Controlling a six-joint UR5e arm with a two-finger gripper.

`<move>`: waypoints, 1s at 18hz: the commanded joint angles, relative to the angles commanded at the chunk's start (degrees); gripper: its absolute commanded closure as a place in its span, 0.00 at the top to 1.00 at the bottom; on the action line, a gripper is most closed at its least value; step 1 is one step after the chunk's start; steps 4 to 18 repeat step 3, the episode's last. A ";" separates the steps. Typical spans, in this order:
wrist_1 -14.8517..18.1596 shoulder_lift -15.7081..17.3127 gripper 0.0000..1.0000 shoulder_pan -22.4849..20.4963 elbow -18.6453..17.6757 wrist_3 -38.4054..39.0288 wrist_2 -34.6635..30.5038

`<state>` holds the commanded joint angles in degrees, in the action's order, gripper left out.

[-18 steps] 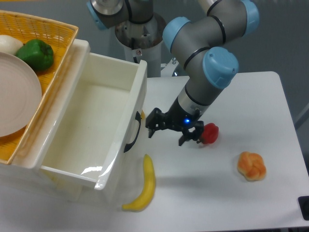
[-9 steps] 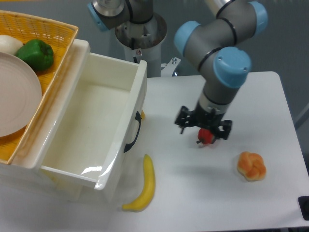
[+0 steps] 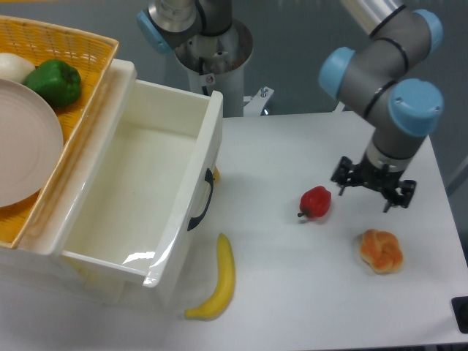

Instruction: Slide open the top white drawer

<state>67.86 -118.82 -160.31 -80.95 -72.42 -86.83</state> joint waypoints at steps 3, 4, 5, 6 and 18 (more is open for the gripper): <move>-3.08 -1.23 1.00 -0.26 0.00 -0.18 -0.79; -3.08 -1.23 1.00 -0.26 0.00 -0.18 -0.79; -3.08 -1.23 1.00 -0.26 0.00 -0.18 -0.79; -3.08 -1.23 1.00 -0.26 0.00 -0.18 -0.79; -3.08 -1.23 1.00 -0.26 0.00 -0.18 -0.79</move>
